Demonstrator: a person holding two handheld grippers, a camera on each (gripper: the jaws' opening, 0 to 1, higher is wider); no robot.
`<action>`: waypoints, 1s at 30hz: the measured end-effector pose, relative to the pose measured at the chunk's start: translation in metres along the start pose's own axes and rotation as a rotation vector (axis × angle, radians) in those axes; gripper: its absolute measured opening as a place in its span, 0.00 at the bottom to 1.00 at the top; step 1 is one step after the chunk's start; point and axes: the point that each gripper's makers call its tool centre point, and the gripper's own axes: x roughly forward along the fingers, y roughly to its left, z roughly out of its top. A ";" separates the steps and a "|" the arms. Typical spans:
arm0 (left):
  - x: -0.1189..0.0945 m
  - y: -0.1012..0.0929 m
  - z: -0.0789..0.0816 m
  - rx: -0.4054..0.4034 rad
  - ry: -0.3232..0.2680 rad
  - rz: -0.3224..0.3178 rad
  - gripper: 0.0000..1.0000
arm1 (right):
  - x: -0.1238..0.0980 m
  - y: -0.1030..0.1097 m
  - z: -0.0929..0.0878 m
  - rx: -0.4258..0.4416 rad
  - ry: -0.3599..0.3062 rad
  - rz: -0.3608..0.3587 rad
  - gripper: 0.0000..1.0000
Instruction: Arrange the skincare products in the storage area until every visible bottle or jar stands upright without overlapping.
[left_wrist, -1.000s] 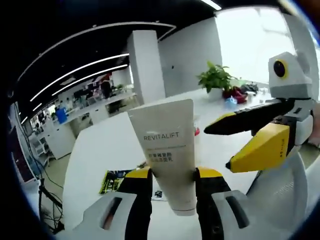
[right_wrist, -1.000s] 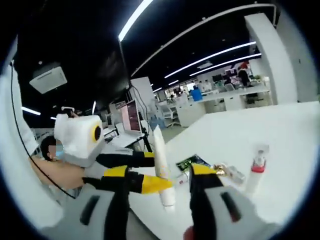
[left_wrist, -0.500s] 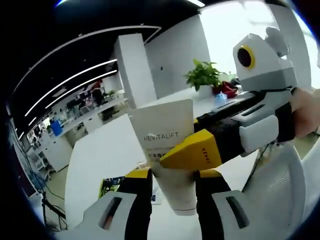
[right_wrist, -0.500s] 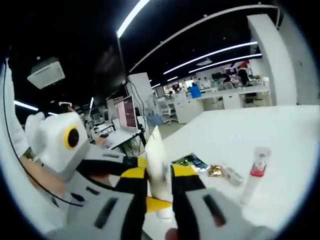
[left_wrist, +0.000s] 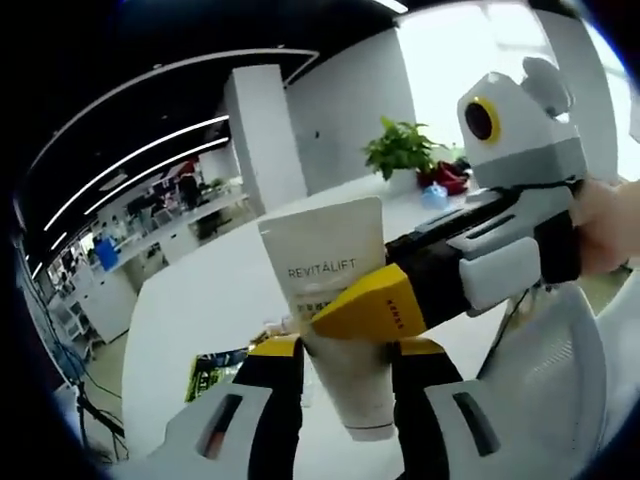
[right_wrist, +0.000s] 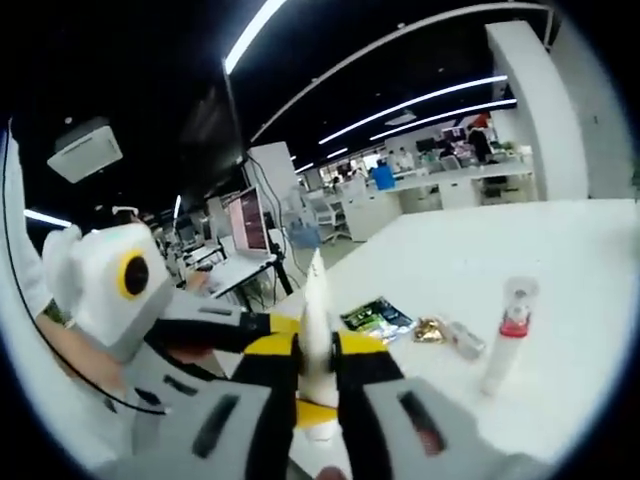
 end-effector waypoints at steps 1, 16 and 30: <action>0.001 -0.002 -0.001 0.003 0.005 -0.016 0.32 | -0.001 -0.002 -0.002 0.007 0.005 0.000 0.12; 0.002 -0.042 -0.022 -0.054 0.060 -0.370 0.29 | -0.033 0.010 -0.015 -0.080 0.041 0.259 0.11; -0.006 -0.063 -0.017 -0.074 0.025 -0.657 0.19 | -0.048 0.029 -0.018 -0.235 0.137 0.533 0.12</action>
